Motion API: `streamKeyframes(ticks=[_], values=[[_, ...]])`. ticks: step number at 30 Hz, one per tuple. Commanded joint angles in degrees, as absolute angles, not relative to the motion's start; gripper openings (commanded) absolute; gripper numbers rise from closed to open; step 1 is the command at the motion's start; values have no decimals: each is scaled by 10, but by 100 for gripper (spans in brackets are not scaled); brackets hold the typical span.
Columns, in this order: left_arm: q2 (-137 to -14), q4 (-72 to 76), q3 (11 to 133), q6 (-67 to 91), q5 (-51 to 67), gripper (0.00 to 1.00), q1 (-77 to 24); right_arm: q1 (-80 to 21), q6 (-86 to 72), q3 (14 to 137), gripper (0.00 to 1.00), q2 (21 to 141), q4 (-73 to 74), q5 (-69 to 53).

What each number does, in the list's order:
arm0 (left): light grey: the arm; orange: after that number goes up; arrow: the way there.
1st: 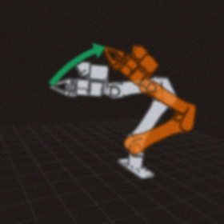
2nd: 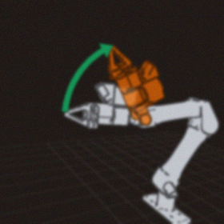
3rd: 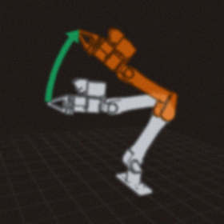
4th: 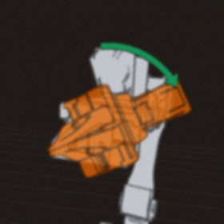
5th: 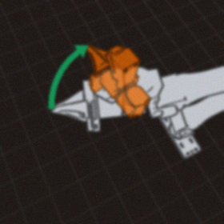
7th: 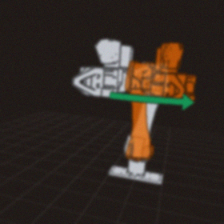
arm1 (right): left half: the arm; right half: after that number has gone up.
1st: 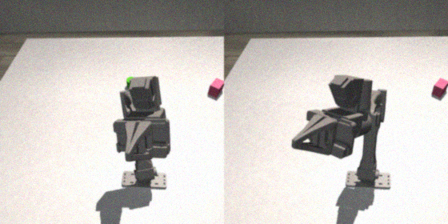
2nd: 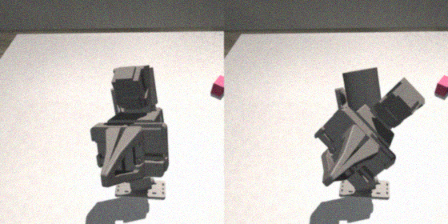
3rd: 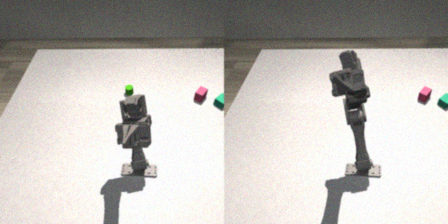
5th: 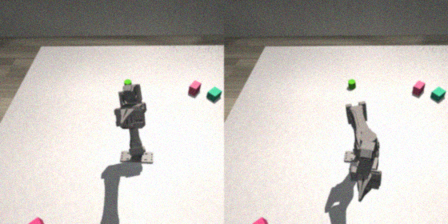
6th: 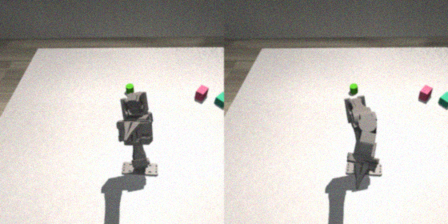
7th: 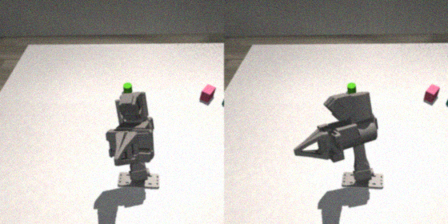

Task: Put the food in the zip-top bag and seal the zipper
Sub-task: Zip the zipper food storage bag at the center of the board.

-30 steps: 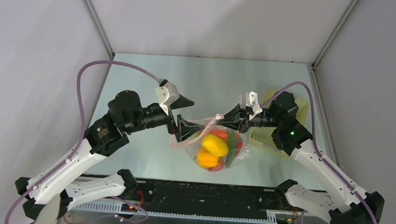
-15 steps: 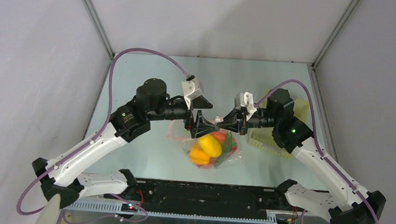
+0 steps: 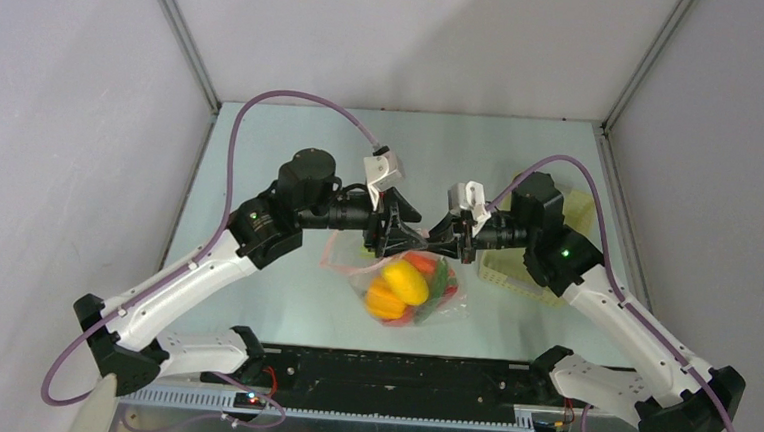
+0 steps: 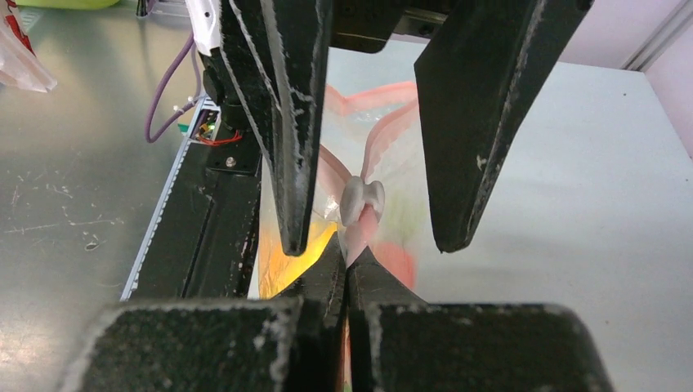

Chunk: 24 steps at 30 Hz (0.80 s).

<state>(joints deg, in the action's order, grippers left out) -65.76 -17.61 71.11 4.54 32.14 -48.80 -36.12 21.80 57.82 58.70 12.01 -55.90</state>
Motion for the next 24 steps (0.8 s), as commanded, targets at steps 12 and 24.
streamKeyframes(ticks=[12, 24], values=[[-662, -153, 726, 56, 350, 41, -489, -369, 232, 606, 0, 567, 124, -545], [-642, -140, 715, 79, 337, 35, -489, -373, 247, 605, 0, 561, 139, -548]])
